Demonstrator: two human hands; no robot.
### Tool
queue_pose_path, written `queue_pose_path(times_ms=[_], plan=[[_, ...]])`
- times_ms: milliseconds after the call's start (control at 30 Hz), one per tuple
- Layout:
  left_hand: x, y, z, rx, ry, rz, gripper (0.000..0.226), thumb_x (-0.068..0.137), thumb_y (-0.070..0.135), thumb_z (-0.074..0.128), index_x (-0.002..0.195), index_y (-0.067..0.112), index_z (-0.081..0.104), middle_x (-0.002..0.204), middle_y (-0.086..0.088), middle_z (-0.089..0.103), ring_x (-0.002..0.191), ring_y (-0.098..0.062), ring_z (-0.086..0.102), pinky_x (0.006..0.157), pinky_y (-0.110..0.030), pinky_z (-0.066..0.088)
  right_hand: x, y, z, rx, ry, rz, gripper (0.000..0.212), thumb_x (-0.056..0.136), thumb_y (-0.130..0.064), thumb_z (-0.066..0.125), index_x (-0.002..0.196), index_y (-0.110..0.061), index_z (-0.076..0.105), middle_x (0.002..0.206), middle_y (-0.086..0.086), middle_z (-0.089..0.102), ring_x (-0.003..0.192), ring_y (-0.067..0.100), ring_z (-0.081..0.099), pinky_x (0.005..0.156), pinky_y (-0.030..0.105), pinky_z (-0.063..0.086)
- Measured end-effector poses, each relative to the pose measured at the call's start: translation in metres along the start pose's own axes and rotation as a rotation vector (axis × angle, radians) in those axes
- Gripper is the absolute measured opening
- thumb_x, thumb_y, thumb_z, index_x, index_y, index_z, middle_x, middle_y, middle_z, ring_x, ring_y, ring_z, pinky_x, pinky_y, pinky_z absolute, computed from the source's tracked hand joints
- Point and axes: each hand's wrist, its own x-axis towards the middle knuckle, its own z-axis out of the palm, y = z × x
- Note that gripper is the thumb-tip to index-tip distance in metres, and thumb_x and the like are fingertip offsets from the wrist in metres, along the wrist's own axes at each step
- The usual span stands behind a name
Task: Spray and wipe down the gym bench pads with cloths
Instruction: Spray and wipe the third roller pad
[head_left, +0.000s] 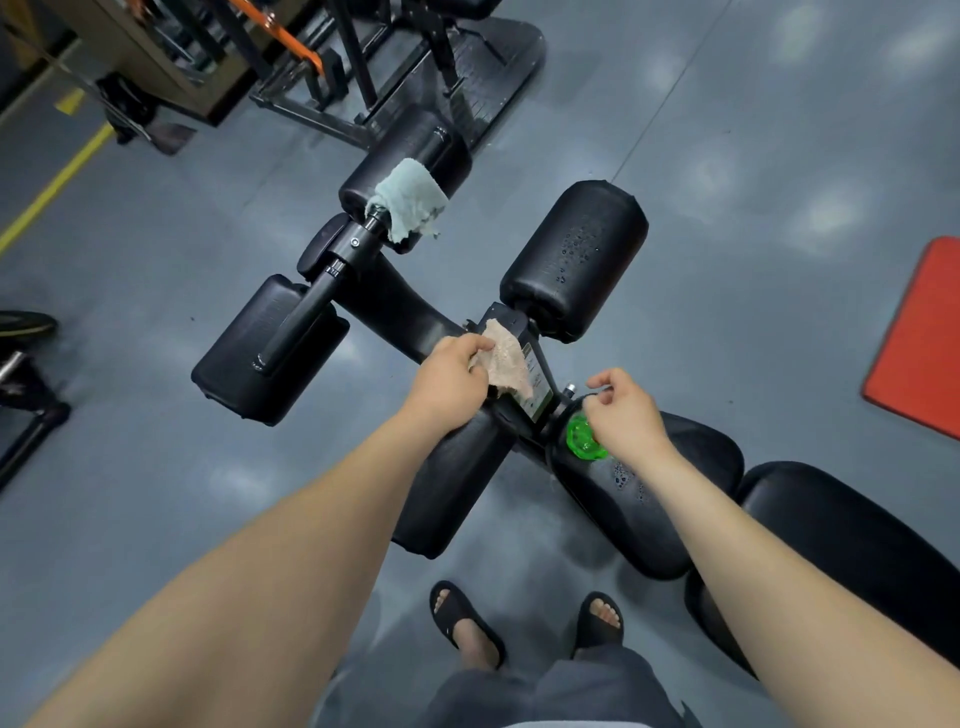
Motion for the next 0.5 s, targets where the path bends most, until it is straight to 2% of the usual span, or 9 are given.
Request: queue_pose_path(times_ms=[67, 133, 200, 267, 333, 433, 500], plan=[[-0.001, -0.002, -0.002, 0.0, -0.006, -0.002, 0.038, 0.103, 0.017, 0.045, 0.137, 0.028, 0.058, 0.128, 0.006, 0.049, 0.108, -0.011, 0.052, 0.091, -0.022, 0.036, -0.002, 0.011, -0.003, -0.024, 0.001, 0.04, 0.013, 0.09, -0.016, 0.053, 0.098, -0.026, 0.057, 0.092, 0.001, 0.067, 0.094, 0.028, 0.066, 0.087, 0.037, 0.053], [-0.006, -0.004, -0.006, 0.013, -0.006, 0.01, 0.04, 0.102, 0.017, 0.046, 0.14, 0.028, 0.057, 0.13, 0.005, 0.051, 0.111, -0.011, 0.051, 0.095, -0.024, 0.038, -0.008, 0.015, -0.002, -0.036, -0.006, 0.044, 0.014, 0.092, -0.015, 0.051, 0.1, -0.024, 0.058, 0.1, 0.001, 0.067, 0.098, 0.027, 0.063, 0.088, 0.034, 0.051], [-0.01, -0.006, -0.013, 0.009, 0.016, 0.005, 0.042, 0.1, 0.018, 0.049, 0.141, 0.026, 0.055, 0.136, 0.002, 0.052, 0.118, -0.015, 0.053, 0.102, -0.029, 0.041, -0.011, 0.014, 0.001, -0.029, -0.01, 0.022, 0.015, 0.092, -0.014, 0.051, 0.103, -0.021, 0.06, 0.098, 0.0, 0.065, 0.098, 0.024, 0.061, 0.087, 0.032, 0.049], [-0.014, -0.009, -0.023, -0.009, 0.047, -0.017, 0.043, 0.099, 0.016, 0.049, 0.141, 0.024, 0.053, 0.14, 0.001, 0.051, 0.118, -0.014, 0.053, 0.102, -0.029, 0.042, -0.012, 0.003, 0.006, -0.008, -0.012, -0.023, 0.015, 0.092, -0.015, 0.053, 0.103, -0.021, 0.061, 0.089, -0.003, 0.063, 0.094, 0.023, 0.061, 0.082, 0.03, 0.045], [-0.017, -0.012, -0.037, -0.009, 0.093, -0.028, 0.043, 0.098, 0.013, 0.048, 0.14, 0.021, 0.053, 0.14, 0.001, 0.051, 0.114, -0.01, 0.052, 0.096, -0.024, 0.039, -0.012, -0.017, 0.01, 0.025, -0.014, -0.083, 0.015, 0.092, -0.016, 0.053, 0.103, -0.023, 0.061, 0.083, -0.006, 0.061, 0.085, 0.019, 0.059, 0.078, 0.029, 0.043], [-0.022, -0.017, -0.063, -0.024, 0.179, -0.032, 0.04, 0.098, 0.013, 0.049, 0.137, 0.019, 0.056, 0.137, 0.001, 0.053, 0.126, -0.014, 0.05, 0.099, -0.022, 0.034, -0.01, -0.062, 0.019, 0.064, -0.028, -0.213, 0.016, 0.091, -0.016, 0.05, 0.1, -0.025, 0.061, 0.086, -0.006, 0.063, 0.079, 0.013, 0.057, 0.073, 0.029, 0.044], [-0.024, -0.021, -0.081, -0.021, 0.232, -0.033, 0.038, 0.097, 0.013, 0.05, 0.134, 0.017, 0.058, 0.134, 0.0, 0.055, 0.129, -0.016, 0.049, 0.102, -0.023, 0.035, -0.005, -0.092, 0.028, 0.062, -0.034, -0.306, 0.017, 0.09, -0.017, 0.051, 0.1, -0.025, 0.062, 0.092, -0.005, 0.064, 0.085, 0.013, 0.058, 0.076, 0.028, 0.045]])
